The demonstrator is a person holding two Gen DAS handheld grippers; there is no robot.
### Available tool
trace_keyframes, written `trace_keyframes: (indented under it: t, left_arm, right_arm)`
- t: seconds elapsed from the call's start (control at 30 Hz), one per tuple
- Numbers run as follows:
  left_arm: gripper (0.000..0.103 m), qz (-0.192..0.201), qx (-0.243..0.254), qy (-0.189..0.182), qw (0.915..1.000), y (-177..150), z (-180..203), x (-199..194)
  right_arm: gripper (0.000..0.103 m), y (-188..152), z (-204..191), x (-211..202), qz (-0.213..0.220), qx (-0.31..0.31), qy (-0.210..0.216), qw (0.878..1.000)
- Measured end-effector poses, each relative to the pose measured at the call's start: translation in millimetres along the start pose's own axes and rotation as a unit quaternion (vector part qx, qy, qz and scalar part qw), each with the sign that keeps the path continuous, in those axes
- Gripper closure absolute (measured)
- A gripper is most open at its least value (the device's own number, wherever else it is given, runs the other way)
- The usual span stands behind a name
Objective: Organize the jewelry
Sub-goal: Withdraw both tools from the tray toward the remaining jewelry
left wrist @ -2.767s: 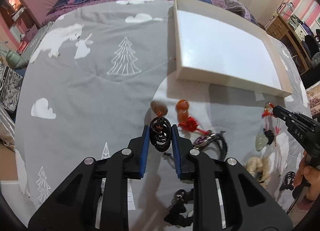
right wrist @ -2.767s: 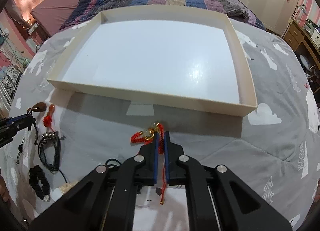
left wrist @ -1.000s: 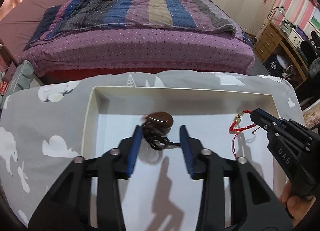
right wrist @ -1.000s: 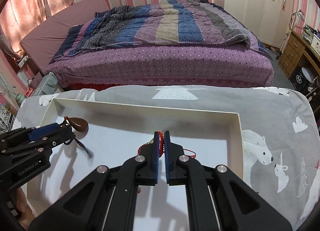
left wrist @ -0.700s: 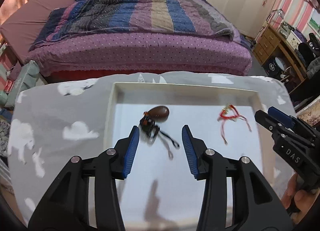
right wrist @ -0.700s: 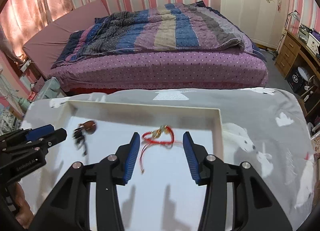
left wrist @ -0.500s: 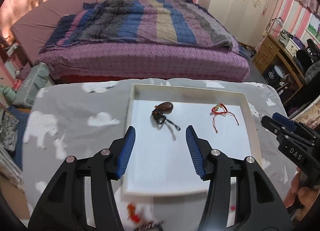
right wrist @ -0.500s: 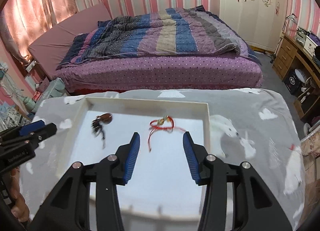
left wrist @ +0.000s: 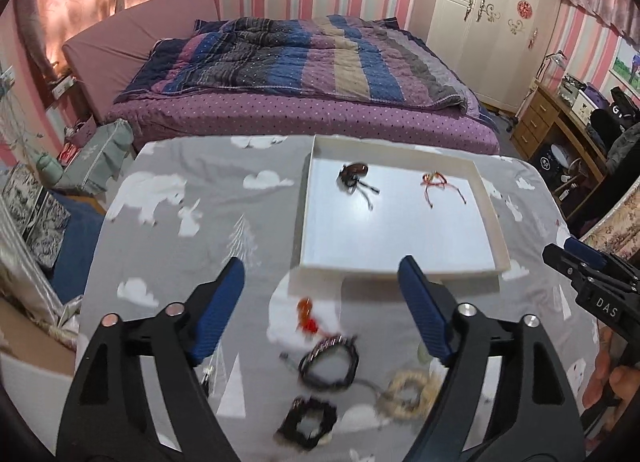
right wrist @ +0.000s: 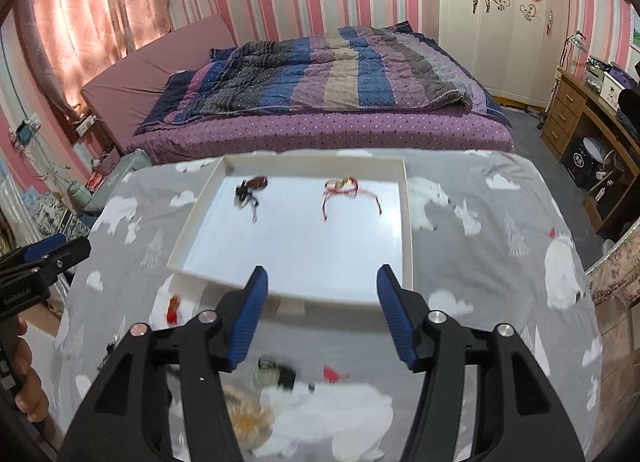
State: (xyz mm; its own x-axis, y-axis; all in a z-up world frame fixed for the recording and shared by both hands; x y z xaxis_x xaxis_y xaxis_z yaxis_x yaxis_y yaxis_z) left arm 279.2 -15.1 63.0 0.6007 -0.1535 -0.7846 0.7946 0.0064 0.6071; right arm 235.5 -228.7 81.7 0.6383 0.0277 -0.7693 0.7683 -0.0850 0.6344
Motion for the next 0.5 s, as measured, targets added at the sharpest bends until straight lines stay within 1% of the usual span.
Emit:
trace_keyframes:
  t: [0.03,0.13,0.23,0.43,0.5]
  left_arm:
    - [0.014,-0.001,-0.002,0.002,1.0,-7,-4,-2]
    - [0.012,-0.007,0.0,0.004,1.0,-28,-12,0]
    - [0.009,-0.018,0.005,0.019,0.9996,-45,-20,11]
    - [0.009,-0.052,0.003,0.023,0.9984,-74,-39,43]
    - [0.008,-0.062,0.005,0.033,0.9975,-79,-44,52]
  right_arm:
    - [0.044,-8,-1,-1,0.0,-0.002,0.0,1.0]
    - [0.042,-29,-2,1,-0.004,-0.003,-0.005,1.0]
    - [0.042,-50,-3,11,-0.014,-0.004,-0.01,1.0]
    - [0.042,-79,-6,34,-0.042,-0.005,-0.013,0.999]
    - [0.042,-86,-9,43,-0.053,-0.006,-0.012,0.999]
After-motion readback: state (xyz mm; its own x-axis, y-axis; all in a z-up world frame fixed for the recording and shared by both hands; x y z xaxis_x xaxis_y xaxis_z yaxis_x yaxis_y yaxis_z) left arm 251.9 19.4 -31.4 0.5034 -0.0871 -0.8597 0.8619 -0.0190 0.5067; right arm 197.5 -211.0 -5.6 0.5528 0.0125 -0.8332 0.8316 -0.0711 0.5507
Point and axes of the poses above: each gripper's, at about its wrist camera, not at the fingertips, and x roughly the way its jaws point, z to its right, y to its top, the point moved 6 cm from there along x, roughly the way its jaws point, and after that the axes turned 4 degrees about -x, right-handed, at the moved point
